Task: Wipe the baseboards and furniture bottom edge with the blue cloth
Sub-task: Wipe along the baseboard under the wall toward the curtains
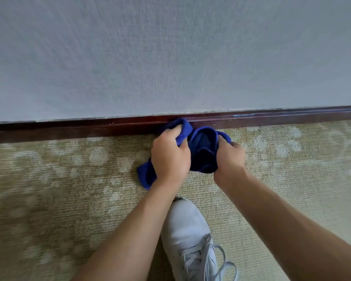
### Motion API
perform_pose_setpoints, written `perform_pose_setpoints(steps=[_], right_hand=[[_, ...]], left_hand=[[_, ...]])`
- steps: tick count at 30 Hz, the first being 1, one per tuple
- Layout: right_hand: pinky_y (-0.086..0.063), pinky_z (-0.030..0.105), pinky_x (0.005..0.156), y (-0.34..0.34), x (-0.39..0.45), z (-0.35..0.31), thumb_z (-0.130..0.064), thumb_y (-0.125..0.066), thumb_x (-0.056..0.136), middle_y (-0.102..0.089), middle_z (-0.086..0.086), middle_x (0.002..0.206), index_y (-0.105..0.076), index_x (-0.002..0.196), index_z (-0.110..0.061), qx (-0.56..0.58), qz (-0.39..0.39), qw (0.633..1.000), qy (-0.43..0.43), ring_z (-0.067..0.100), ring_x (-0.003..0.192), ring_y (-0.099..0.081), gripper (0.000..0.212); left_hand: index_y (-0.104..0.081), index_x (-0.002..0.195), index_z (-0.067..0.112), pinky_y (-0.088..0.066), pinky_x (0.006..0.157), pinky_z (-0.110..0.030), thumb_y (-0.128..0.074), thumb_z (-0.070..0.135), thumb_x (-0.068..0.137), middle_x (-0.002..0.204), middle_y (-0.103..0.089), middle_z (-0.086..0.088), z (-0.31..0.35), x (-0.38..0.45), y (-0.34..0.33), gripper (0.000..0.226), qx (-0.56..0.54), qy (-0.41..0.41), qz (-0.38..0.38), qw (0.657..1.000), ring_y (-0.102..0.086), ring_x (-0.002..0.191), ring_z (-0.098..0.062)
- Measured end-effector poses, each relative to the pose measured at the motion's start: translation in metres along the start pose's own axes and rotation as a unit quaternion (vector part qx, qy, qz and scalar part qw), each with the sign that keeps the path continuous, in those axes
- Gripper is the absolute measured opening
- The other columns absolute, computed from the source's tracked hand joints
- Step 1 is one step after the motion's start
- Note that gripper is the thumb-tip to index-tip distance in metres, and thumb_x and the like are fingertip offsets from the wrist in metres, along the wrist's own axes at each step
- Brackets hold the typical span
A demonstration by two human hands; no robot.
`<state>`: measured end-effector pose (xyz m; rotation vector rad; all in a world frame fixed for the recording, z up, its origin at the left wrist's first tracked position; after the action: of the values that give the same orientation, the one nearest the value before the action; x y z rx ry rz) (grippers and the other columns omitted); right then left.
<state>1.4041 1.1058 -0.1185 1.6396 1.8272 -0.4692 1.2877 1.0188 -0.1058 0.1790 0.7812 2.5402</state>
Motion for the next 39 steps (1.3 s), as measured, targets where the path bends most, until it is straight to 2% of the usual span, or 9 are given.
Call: perform_pose_setpoints(steps=[3,9,13,17,20,26,29,34,39], right_hand=[[-0.054,0.031,0.064,0.019,0.004,0.006,-0.009,-0.054,0.092,-0.066,0.010,0.085,-0.058,0.083,-0.014,0.020,0.017,1.000,0.002,0.023,0.070,-0.064,0.011],[-0.057,0.041,0.073,-0.046,-0.019,-0.016,-0.011,-0.056,0.093,-0.067,0.013,0.088,-0.062,0.098,-0.002,-0.016,-0.122,0.989,0.083,0.025,0.080,-0.065,0.012],[-0.057,0.040,0.074,-0.038,-0.008,-0.027,-0.008,-0.058,0.091,-0.067,0.013,0.087,-0.064,0.100,0.000,-0.029,-0.119,0.989,0.079,0.024,0.078,-0.064,0.014],[-0.049,0.026,0.056,0.023,0.007,-0.033,-0.009,-0.051,0.089,-0.060,0.002,0.075,-0.058,0.089,-0.014,0.020,0.086,0.991,0.100,0.018,0.064,-0.058,0.009],[-0.054,0.038,0.078,0.002,0.006,-0.043,-0.019,-0.051,0.084,-0.060,0.003,0.082,-0.053,0.083,-0.019,-0.022,0.076,0.986,0.143,0.022,0.077,-0.059,0.003],[-0.051,0.047,0.093,-0.072,-0.032,-0.018,-0.021,-0.050,0.093,-0.063,0.014,0.104,-0.054,0.102,-0.007,-0.146,-0.068,0.979,0.129,0.029,0.095,-0.061,0.017],[-0.054,0.052,0.089,-0.063,-0.023,-0.023,-0.025,-0.056,0.085,-0.068,0.012,0.096,-0.058,0.090,-0.012,-0.131,-0.099,0.977,0.134,0.035,0.094,-0.066,0.014],[-0.053,0.046,0.086,-0.018,0.009,-0.038,-0.018,-0.047,0.080,-0.060,0.005,0.088,-0.053,0.084,-0.019,-0.067,0.058,0.989,0.122,0.024,0.083,-0.057,0.008],[-0.046,0.036,0.086,-0.071,-0.025,-0.019,-0.016,-0.043,0.091,-0.055,0.001,0.082,-0.053,0.106,-0.008,-0.110,0.060,0.988,0.096,0.026,0.086,-0.053,0.020]], left_hand=[[-0.064,0.076,0.012,-0.042,0.063,-0.031,-0.058,0.009,0.085,0.067,-0.063,0.002,0.000,0.001,-0.006,0.011,-0.043,0.029,-0.026,0.998,-0.059,0.070,-0.024],[-0.060,0.089,0.018,-0.044,0.073,-0.021,-0.057,0.010,0.089,0.079,-0.061,0.006,-0.026,-0.002,0.043,0.009,-0.218,0.210,0.211,0.929,-0.058,0.075,-0.014],[-0.064,0.081,0.027,-0.047,0.071,-0.026,-0.059,0.006,0.088,0.073,-0.064,0.011,-0.026,-0.002,0.029,0.022,-0.214,0.154,0.106,0.959,-0.054,0.067,-0.003],[-0.069,0.079,0.014,-0.053,0.069,-0.035,-0.064,0.014,0.087,0.071,-0.070,-0.002,-0.005,-0.026,-0.013,0.009,-0.202,0.161,-0.080,0.963,-0.056,0.066,-0.011],[-0.068,0.082,0.020,-0.055,0.074,-0.026,-0.060,0.015,0.091,0.079,-0.072,0.003,-0.011,-0.025,-0.011,0.013,-0.299,0.275,-0.017,0.913,-0.067,0.075,-0.011],[-0.061,0.083,0.029,-0.055,0.091,-0.053,-0.054,0.017,0.088,0.098,-0.069,-0.006,-0.063,-0.015,0.022,0.015,-0.355,0.404,0.193,0.821,-0.068,0.092,-0.032],[-0.060,0.090,0.028,-0.053,0.094,-0.052,-0.052,0.015,0.092,0.102,-0.069,-0.004,-0.058,-0.011,0.015,0.016,-0.356,0.385,0.163,0.836,-0.068,0.095,-0.029],[-0.065,0.091,0.023,-0.052,0.096,-0.048,-0.058,0.016,0.091,0.097,-0.071,-0.004,-0.029,-0.006,-0.009,0.010,-0.337,0.349,0.024,0.874,-0.067,0.094,-0.025],[-0.061,0.084,0.022,-0.057,0.086,-0.042,-0.057,0.022,0.085,0.093,-0.070,-0.004,-0.047,-0.008,0.032,0.004,-0.331,0.341,0.253,0.843,-0.068,0.087,-0.024]])
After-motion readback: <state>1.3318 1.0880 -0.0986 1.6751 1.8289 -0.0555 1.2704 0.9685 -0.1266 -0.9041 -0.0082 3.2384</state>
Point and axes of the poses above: each hand's wrist, its own x-axis towards the middle knuckle, its own y-axis out of the back of the hand, z = x × y, the point moved 5 cm from there along x, towards the middle knuckle
